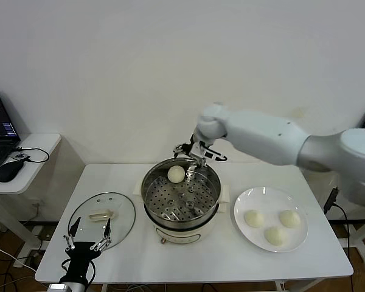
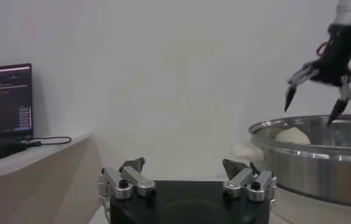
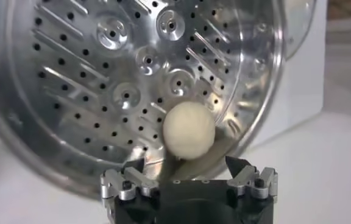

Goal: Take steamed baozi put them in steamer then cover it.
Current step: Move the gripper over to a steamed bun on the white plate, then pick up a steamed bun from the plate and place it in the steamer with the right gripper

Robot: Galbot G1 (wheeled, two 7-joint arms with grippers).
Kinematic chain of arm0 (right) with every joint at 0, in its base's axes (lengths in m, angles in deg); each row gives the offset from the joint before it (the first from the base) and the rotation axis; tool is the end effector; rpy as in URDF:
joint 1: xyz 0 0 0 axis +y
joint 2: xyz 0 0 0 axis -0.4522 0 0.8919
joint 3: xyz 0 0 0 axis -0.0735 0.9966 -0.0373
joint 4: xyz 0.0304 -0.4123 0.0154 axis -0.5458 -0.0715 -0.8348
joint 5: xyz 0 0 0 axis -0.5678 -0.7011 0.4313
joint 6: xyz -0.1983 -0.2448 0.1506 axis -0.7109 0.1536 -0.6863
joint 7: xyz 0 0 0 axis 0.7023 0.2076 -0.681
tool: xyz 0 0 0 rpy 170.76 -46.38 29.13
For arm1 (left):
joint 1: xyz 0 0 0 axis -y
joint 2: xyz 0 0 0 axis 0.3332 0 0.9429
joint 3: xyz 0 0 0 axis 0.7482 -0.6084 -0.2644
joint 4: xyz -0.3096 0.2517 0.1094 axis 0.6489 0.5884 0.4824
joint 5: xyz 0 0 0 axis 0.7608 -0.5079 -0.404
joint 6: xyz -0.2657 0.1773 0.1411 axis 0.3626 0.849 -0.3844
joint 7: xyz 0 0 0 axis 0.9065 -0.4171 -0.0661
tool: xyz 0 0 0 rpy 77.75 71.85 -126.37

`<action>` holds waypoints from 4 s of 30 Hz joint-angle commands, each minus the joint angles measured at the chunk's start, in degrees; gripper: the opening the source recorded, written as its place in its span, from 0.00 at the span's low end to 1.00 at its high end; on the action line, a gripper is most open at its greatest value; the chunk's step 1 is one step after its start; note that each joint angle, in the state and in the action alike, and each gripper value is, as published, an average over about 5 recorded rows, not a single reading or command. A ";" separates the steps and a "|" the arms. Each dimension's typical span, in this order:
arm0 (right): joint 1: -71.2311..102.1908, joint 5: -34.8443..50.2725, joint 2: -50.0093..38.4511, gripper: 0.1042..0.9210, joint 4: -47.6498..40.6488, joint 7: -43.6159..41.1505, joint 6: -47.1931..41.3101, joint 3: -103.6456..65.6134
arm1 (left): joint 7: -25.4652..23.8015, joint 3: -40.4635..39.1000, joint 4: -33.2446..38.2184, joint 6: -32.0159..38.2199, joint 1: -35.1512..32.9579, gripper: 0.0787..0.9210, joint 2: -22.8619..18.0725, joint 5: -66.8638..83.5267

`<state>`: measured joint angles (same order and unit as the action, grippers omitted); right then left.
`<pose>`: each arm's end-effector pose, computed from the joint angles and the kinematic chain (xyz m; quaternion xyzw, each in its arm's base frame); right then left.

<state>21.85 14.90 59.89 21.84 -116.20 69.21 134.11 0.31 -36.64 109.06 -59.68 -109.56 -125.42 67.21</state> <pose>0.6246 0.0568 -0.0258 0.5728 -0.3009 0.7594 0.0685 0.0945 0.1001 -0.3665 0.0049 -0.9984 -0.0562 0.0070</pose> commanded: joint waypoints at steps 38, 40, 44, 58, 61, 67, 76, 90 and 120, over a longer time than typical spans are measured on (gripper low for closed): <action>32.30 -1.19 -27.55 0.88 11.43 -5.77 -28.93 -21.83 | -0.11 1.29 -0.75 -1.31 -0.26 0.88 1.53 0.05; 32.96 -1.40 -27.32 0.88 11.35 -5.83 -29.05 -22.04 | -0.12 1.52 -0.76 -1.28 -0.45 0.88 1.46 0.08; 34.41 -1.96 -27.23 0.88 11.38 -5.93 -29.11 -22.53 | -0.12 1.83 -0.76 -1.24 -0.63 0.88 1.42 0.14; 37.64 -5.74 -25.05 0.88 8.46 -5.37 -28.05 -24.59 | -0.15 1.76 -0.91 -1.17 -0.63 0.88 1.34 0.12; 38.05 -6.21 -24.19 0.88 7.83 -5.31 -28.09 -24.89 | -0.15 1.77 -0.96 -1.15 -0.60 0.88 1.30 0.12; 38.38 -6.77 -23.11 0.88 6.96 -5.31 -28.23 -24.86 | -0.18 1.73 -1.05 -1.14 -0.69 0.88 1.11 0.03; 38.62 -7.02 -22.34 0.80 6.10 -5.15 -28.49 -24.94 | -0.32 1.77 -1.26 -1.10 -0.76 0.88 1.06 -0.06; 33.03 -4.06 -25.38 0.63 8.50 -6.29 -28.45 -24.03 | -0.18 1.79 -0.89 -1.06 -0.95 0.88 1.08 -0.09; 1.02 29.89 -2.49 0.65 10.10 2.57 -42.43 -6.57 | -0.19 1.24 -0.07 -0.92 -0.27 0.88 1.93 0.01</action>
<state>24.85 35.81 44.40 34.47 -118.00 31.68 125.40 0.11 -35.41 109.01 -60.62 -109.82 -123.45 67.25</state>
